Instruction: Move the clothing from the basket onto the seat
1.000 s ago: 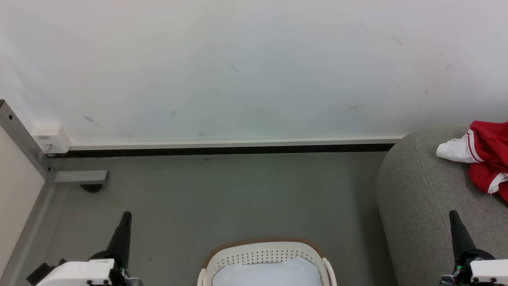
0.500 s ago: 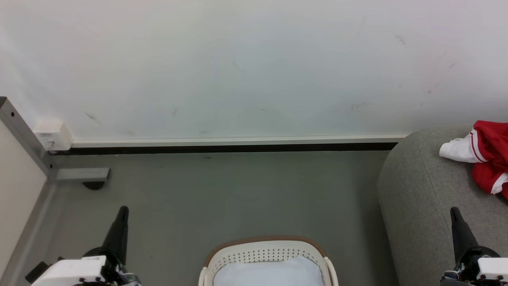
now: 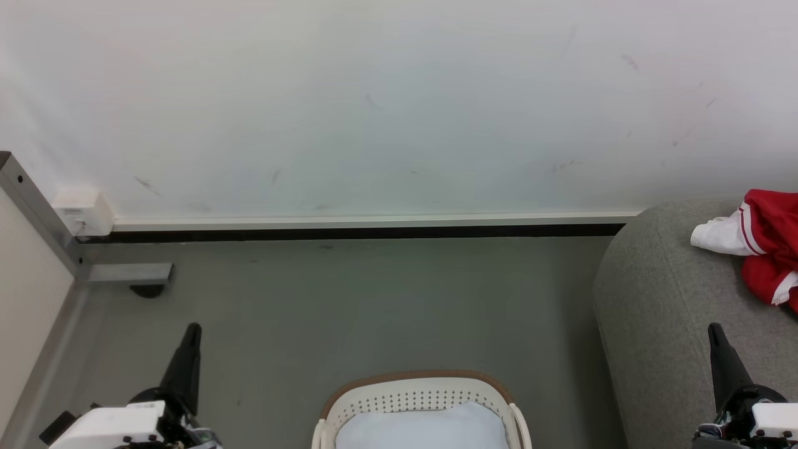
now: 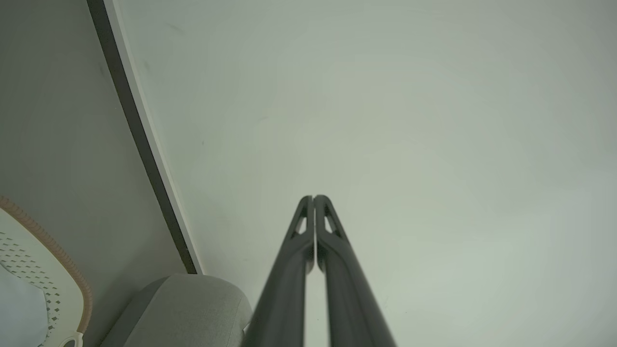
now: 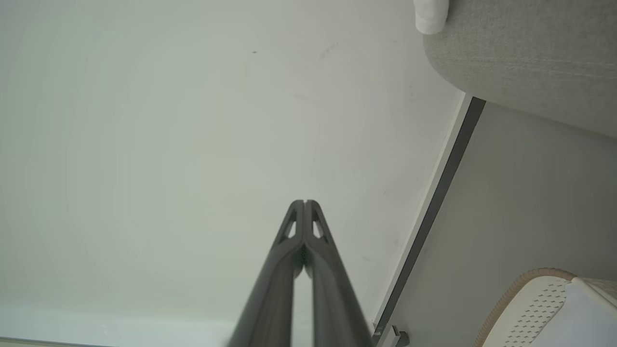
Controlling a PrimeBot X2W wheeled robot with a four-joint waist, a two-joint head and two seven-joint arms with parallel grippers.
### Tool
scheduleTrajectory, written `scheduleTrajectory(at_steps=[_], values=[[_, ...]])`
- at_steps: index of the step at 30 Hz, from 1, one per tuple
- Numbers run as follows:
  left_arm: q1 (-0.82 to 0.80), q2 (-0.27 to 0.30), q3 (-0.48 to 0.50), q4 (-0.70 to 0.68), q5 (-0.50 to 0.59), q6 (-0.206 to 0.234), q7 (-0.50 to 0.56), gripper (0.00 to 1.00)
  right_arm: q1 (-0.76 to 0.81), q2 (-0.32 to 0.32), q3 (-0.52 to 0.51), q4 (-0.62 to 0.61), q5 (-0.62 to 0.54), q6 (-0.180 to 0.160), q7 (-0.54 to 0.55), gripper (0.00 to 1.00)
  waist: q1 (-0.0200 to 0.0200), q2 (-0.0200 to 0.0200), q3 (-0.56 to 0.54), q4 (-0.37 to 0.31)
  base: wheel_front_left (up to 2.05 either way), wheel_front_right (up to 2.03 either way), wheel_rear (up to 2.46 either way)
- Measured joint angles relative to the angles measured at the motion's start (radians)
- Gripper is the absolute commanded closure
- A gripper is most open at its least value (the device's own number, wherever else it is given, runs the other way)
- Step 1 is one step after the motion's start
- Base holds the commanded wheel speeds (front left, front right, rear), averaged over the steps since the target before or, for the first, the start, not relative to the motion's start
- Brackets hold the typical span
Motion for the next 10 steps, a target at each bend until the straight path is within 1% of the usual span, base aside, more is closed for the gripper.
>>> scheduleTrajectory(at_steps=[10], values=[[0.0, 0.0, 0.001, 0.0, 0.0, 0.0, 0.0, 1.0, 0.0, -0.005, 0.006, 0.0, 0.006, 0.0, -0.006, 1.0, 0.0, 0.0, 0.0, 0.0, 0.0, 0.0, 0.0]])
